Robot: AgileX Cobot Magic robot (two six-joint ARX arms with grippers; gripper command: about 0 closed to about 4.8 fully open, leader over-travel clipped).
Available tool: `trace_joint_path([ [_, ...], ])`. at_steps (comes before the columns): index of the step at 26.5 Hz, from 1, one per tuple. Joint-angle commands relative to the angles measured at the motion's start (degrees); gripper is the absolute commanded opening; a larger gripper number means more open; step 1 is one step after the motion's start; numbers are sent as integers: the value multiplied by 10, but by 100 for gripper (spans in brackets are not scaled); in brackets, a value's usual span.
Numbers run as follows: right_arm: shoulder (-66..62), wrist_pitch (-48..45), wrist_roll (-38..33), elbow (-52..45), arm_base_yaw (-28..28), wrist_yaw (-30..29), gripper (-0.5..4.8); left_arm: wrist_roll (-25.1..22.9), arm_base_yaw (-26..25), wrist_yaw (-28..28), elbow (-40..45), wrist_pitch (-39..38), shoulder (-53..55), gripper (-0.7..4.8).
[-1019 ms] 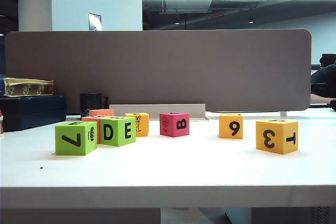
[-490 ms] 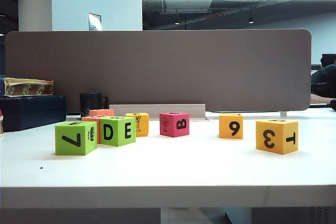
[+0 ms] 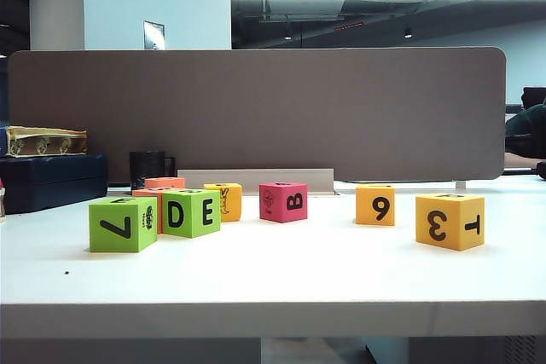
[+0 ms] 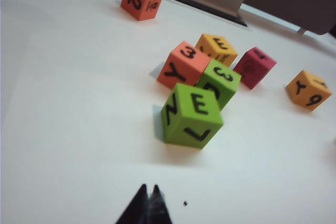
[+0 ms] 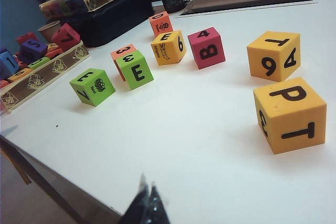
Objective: Select the appropriate blocks from the scattered letter blocks on the table and arrange them in a row to spell out "DEEP".
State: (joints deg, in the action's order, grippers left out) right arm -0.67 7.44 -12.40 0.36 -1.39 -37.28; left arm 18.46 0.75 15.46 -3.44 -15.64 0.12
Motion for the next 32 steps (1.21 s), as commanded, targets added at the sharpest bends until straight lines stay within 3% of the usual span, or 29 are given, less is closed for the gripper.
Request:
trace_joint_path([
  [1, 7, -4, 0, -2, 0, -3, -5, 7, 0, 7, -25, 14, 0, -6],
  [8, 7, -4, -1, -2, 0, -3, -5, 6, 0, 19, -118, -6, 17, -6],
  [27, 7, -13, -1, -2, 0, -3, -5, -67, 0, 27, -368, 1, 441, -6],
  [32, 7, -14, -1, -1, 0, -4, -5, -111, 0, 28, -449, 16, 575, -6],
])
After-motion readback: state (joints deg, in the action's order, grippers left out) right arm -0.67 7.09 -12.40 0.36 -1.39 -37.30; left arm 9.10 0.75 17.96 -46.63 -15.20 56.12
